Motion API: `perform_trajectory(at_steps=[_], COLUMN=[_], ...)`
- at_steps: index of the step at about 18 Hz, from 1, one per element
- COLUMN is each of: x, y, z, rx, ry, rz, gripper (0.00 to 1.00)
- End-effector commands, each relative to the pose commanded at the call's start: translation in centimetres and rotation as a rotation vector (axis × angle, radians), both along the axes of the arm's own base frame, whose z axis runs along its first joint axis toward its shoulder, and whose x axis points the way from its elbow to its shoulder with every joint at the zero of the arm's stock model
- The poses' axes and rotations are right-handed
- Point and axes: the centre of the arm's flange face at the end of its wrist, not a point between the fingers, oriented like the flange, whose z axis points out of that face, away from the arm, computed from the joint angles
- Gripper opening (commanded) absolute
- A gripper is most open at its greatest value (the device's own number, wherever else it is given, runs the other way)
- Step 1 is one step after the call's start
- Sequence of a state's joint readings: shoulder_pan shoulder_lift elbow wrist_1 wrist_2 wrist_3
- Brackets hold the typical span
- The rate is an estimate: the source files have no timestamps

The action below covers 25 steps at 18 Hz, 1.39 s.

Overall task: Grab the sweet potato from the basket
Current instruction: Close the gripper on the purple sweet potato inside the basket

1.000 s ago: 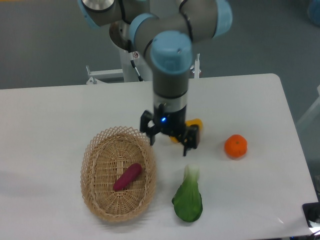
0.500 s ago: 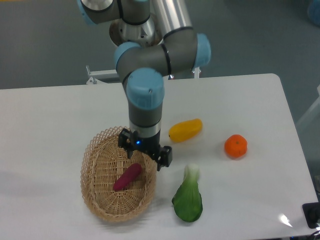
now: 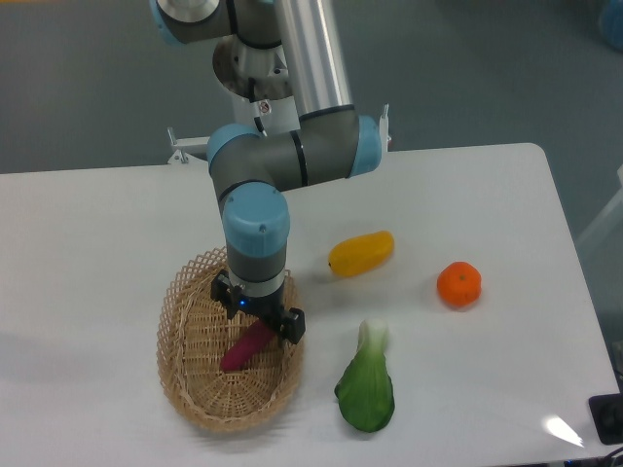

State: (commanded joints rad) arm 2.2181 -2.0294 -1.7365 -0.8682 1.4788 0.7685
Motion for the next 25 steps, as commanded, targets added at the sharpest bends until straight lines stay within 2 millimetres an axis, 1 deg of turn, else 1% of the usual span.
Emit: perform_trajectory(at_steps=[3,7,9,10,12,13,14,16,18,19,21,23,25], x=[0.5,0.7,0.9,1.0,0.9,0.9,0.9,0.9,0.8,0.9,0.9,0.8,0.7], y=[0.3,0.6,1.1,1.3,1.2,1.2,1.3,1.2,1.2,1.2,1.3,1.4,1.4], z=[-1.3,-1.9,-2.0,-2.2,-2.1,-1.9,-1.6,-1.7,-1.4,-1.1,-0.9,-0.4,1.7], rx=[-0.018,-0.018,0.007,0.004,-0.001,0.002,0.005,0.005,0.01,0.014,0.018,0.025,0.055], ry=[-0.012,-0.01,0.019,0.039,0.061,0.063,0.066,0.066,0.07,0.073,0.076,0.081,0.104], rz=[-0.008,-0.009,-0.013,-0.011,-0.006,-0.006,-0.007,-0.01,-0.01,-0.013,-0.016,-0.017,-0.025], gripper=[1.0,1.0,1.0,0.94,0.77,0.62,0.51,0.35,0.27,0.22,0.15,0.15,0.14])
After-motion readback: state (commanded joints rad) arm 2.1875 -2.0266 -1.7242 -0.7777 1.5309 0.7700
